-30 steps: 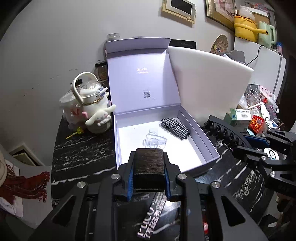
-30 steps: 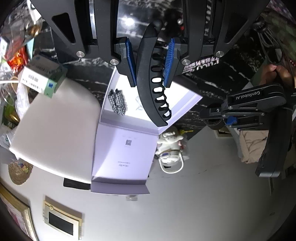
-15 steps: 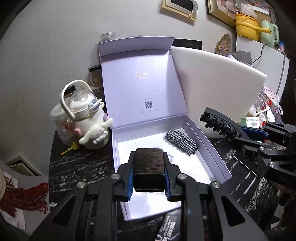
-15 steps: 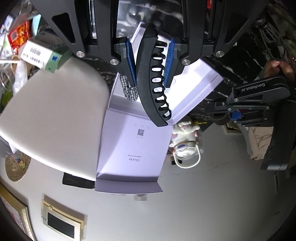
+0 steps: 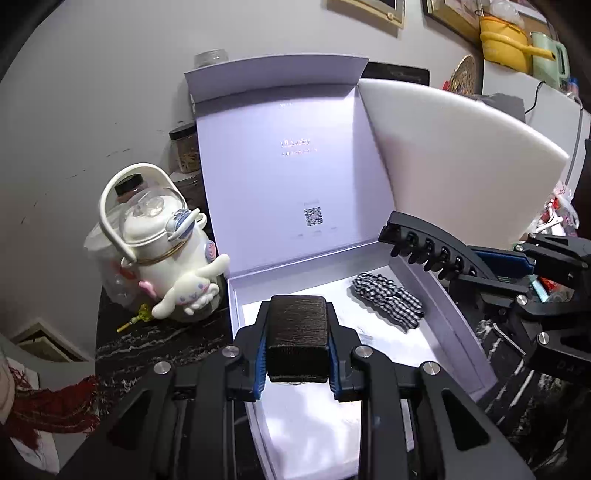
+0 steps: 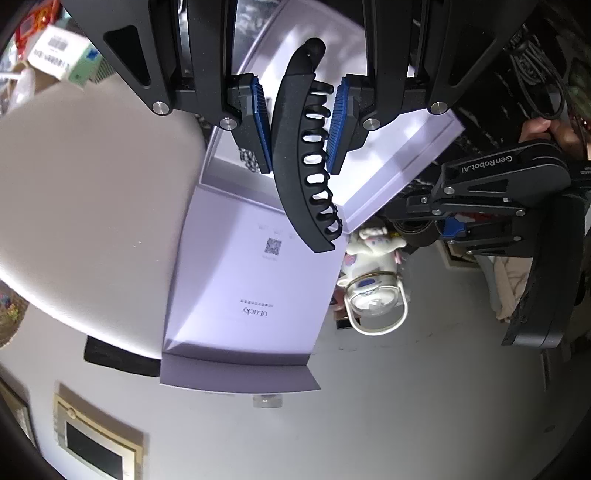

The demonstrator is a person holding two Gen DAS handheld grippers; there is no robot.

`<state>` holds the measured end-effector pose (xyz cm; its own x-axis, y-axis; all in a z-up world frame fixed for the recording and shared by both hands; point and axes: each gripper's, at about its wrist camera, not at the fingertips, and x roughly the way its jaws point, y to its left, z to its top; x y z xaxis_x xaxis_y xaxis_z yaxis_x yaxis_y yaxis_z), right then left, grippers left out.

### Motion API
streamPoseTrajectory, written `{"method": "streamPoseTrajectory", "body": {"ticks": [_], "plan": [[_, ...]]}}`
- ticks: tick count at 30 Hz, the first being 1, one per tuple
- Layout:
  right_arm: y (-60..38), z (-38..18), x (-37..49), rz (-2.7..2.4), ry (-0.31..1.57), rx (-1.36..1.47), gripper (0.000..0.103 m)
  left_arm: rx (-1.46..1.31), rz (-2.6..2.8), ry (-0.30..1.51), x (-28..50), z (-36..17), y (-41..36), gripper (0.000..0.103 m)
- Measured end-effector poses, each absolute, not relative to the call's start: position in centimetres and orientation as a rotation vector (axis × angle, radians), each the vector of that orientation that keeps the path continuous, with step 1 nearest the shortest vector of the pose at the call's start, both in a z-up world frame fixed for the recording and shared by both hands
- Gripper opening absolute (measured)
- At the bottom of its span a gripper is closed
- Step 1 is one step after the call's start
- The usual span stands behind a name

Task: Organize rigid objects
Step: 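Carry the ring with the left gripper while the right gripper carries the comb toward the lavender box, then lower the ring into the box and open the left gripper while the right gripper releases the comb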

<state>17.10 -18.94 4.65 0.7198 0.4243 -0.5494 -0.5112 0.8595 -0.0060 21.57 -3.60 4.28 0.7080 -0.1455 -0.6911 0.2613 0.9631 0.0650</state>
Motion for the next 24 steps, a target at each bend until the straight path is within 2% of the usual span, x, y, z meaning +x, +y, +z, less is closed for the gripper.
{"method": "streamPoseTrajectory", "body": {"ticks": [24], "plan": [[-17.7,0.2,23.6,0.490,0.677,-0.172,0.029,0.282,-0.258,0.887,28.8,-2.4,-6.5,0.025]]}}
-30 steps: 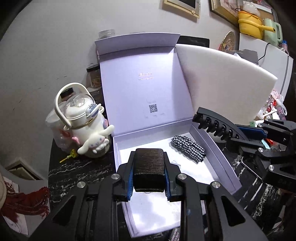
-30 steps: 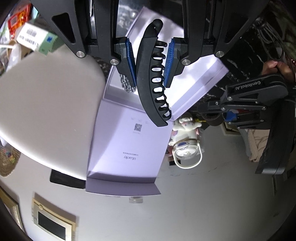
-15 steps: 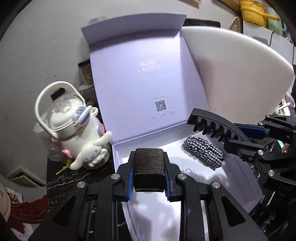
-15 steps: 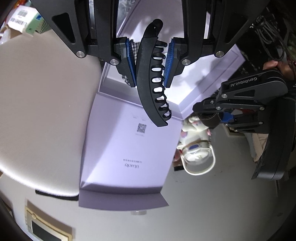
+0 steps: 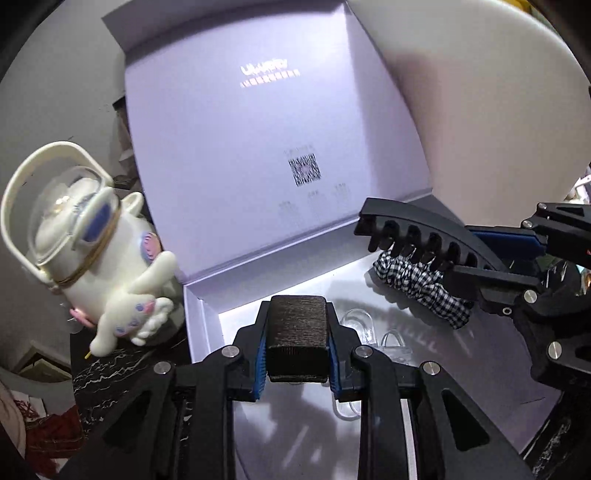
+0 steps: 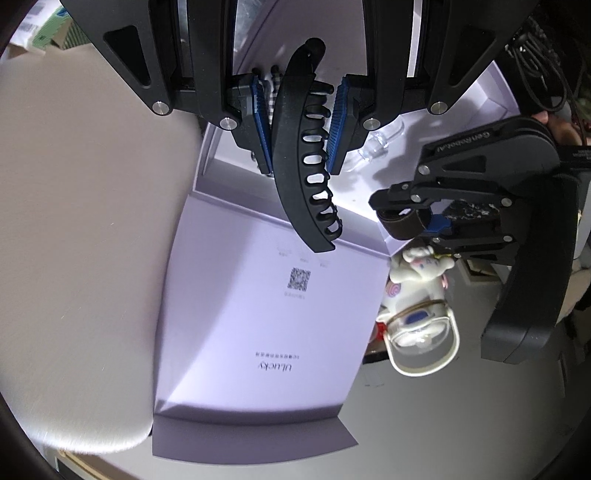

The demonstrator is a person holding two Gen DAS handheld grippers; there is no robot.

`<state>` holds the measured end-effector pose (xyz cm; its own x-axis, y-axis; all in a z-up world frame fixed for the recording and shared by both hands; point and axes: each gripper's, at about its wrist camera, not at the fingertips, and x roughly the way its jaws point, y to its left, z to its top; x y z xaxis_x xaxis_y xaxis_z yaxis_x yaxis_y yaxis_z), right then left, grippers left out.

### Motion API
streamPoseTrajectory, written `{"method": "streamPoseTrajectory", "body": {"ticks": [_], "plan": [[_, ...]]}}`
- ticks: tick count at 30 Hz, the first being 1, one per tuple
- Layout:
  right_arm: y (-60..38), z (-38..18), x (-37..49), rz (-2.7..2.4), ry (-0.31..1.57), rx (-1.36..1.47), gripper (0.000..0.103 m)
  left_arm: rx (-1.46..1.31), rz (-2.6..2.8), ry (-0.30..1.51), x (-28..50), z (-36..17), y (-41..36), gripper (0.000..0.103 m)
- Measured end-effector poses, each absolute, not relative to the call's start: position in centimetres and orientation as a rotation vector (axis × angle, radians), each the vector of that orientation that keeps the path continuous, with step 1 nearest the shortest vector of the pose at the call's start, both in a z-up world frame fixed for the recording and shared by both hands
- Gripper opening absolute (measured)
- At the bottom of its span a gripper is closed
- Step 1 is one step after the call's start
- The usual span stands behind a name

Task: Organize rigid objects
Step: 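Lower the ring into the box and open the left gripper while the right gripper releases the comb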

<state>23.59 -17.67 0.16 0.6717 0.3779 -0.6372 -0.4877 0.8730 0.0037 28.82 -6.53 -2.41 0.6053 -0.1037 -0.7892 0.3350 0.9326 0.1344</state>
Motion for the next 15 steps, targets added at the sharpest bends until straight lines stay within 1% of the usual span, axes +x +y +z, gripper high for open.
{"method": "streamPoseTrajectory", "body": {"ticks": [7,11,15], "plan": [[-17.5,-0.6,24.0,0.483,0.694,-0.184,0.029,0.292,-0.253,0.901,29.5,-3.6,-7.8,0.025],[-17.5,-0.9,24.3,0.474,0.698,-0.185,0.029,0.306,-0.242,0.873,29.3,-3.3,-8.1,0.025],[-17.4,-1.1,24.7,0.456,0.692,-0.177,0.029,0.300,-0.239,0.904,29.4,-3.7,-8.4,0.025]]}}
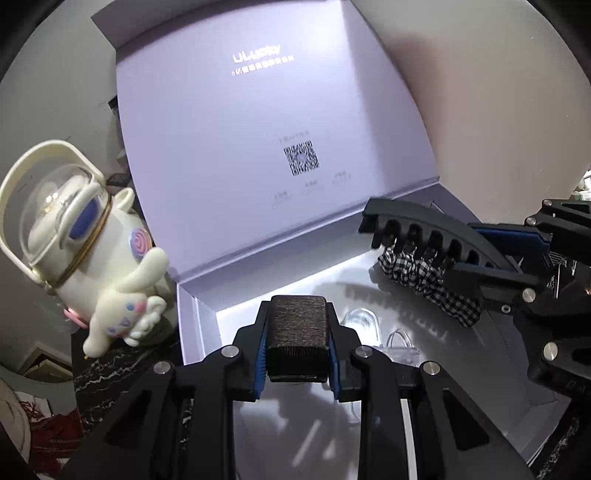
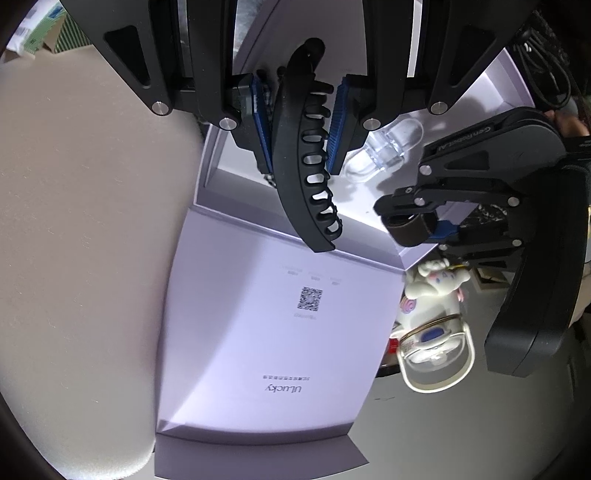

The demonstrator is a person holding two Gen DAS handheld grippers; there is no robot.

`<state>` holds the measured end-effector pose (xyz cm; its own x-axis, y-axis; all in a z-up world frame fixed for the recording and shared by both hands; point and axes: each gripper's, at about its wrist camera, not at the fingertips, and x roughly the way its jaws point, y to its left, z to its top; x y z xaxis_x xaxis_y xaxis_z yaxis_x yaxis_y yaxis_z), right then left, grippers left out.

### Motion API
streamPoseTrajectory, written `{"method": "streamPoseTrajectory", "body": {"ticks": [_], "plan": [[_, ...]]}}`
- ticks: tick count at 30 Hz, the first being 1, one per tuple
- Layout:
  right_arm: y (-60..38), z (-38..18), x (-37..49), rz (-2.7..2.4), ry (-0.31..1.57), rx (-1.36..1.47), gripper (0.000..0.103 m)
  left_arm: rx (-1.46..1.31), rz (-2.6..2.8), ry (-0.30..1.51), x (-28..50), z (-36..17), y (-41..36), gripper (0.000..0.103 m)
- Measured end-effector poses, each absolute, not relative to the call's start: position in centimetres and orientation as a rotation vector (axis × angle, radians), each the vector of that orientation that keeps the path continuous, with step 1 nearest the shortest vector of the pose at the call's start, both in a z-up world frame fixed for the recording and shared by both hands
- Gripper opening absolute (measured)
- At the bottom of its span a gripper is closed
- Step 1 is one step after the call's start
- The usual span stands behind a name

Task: Organize rigid objects
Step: 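Lower the ring into the box and open the left gripper while the right gripper releases the comb, then lift both open grippers out of the lavender box and back over the table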

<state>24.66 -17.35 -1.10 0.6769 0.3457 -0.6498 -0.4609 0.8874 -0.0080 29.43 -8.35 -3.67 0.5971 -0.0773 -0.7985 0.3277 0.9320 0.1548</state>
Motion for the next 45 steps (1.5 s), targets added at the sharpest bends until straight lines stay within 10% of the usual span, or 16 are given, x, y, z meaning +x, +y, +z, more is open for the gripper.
{"method": "streamPoseTrajectory", "body": {"ticks": [17,45], "plan": [[-18.5,0.1,23.3,0.422,0.671,-0.175,0.061,0.225,-0.225,0.965,29.0,-3.6,-6.2,0.026],[-21.9,4.1,16.6,0.379,0.609,-0.150,0.064,0.194,-0.227,0.901,21.7,3.0,-7.2,0.026]]}}
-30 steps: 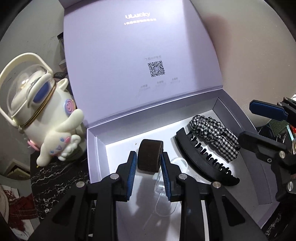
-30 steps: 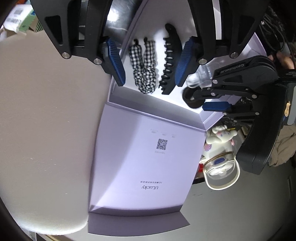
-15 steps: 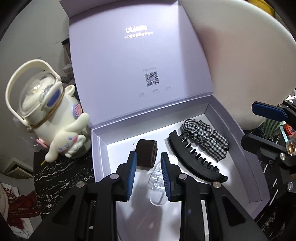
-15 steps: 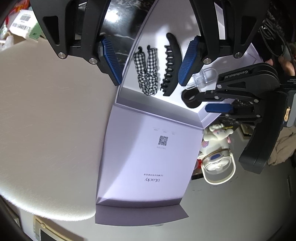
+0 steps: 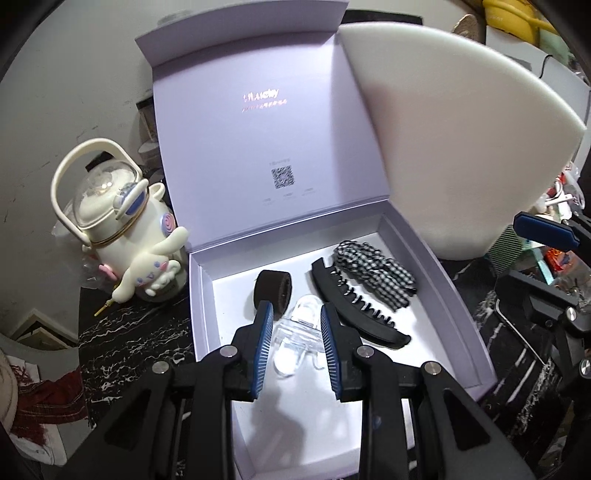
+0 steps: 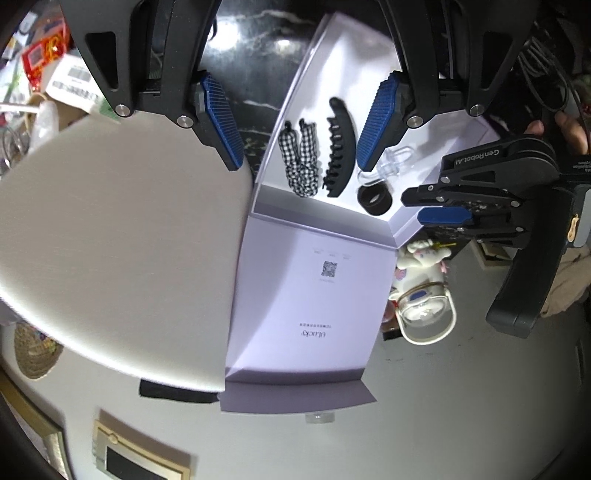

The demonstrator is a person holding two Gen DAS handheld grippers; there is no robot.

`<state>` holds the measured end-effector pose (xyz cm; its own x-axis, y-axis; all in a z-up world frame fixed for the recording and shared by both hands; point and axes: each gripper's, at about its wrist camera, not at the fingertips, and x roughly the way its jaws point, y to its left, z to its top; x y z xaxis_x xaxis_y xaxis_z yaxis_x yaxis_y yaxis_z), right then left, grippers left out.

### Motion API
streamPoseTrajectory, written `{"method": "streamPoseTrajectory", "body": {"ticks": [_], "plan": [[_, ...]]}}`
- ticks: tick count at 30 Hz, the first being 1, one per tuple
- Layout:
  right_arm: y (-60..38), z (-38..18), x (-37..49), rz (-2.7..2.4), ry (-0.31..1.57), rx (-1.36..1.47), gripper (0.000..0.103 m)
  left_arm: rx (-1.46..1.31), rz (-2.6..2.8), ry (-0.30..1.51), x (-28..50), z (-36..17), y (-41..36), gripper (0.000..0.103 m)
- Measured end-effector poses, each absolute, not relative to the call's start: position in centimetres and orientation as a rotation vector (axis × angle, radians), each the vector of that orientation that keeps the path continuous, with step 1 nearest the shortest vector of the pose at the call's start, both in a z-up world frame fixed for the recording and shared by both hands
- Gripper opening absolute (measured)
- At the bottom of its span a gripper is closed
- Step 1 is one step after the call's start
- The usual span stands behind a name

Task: Organize rigid objects
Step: 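Lift both open grippers out of the lavender box and back over the table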

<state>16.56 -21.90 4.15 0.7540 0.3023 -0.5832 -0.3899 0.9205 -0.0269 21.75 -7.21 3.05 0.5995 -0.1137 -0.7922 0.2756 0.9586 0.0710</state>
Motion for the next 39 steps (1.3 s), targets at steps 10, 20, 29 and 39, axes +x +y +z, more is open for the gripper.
{"method": "streamPoseTrajectory", "body": {"ticks": [10,20,29,39], "plan": [[-22.7,5.2,12.8,0.354,0.578,-0.140,0.069,0.194,-0.205,0.855,19.0,4.0,-7.6,0.026],[-22.7,4.9,9.5,0.349,0.578,-0.138,0.071,0.153,-0.217,0.850,16.2,4.2,-7.0,0.026],[-23.3,4.4,6.8,0.348,0.580,-0.102,0.078,0.149,-0.204,0.821,12.8,5.4,-6.7,0.026],[-22.9,3.4,4.1,0.373,0.592,-0.093,0.083,0.105,-0.204,0.830,9.3,5.5,-5.2,0.026]]}}
